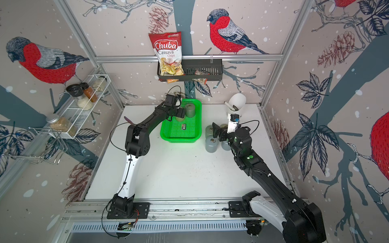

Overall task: Take the tea canister out of the basket
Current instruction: Pick up the tea canister from the basket.

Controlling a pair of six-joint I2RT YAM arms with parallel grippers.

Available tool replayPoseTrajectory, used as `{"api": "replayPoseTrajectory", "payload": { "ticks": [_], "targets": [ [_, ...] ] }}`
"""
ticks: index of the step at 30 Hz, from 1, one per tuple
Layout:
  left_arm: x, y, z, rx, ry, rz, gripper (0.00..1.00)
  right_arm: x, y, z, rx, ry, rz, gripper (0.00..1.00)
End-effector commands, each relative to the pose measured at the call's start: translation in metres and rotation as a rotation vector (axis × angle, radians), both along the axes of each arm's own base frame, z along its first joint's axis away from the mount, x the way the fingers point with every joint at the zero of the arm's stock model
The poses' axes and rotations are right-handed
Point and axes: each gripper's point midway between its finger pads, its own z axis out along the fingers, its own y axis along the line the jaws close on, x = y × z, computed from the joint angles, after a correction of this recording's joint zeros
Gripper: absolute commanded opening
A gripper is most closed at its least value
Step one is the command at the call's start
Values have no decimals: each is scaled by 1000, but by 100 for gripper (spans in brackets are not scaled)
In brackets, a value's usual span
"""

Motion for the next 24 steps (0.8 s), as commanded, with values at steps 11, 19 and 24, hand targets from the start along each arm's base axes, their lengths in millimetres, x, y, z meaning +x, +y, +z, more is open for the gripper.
{"api": "replayPoseTrajectory", "payload": {
  "ticks": [11,19,24],
  "targets": [
    [-4,1,-1,25,14,-15,54,0,1,9,21,-33,-1,100],
    [-9,-3,14,3,10,-30,0,0,2,11,20,-37,3,100],
    [-25,-5,47,-57,-48,-46,0,-4,3,16,25,-46,11,100]
  ]
}}
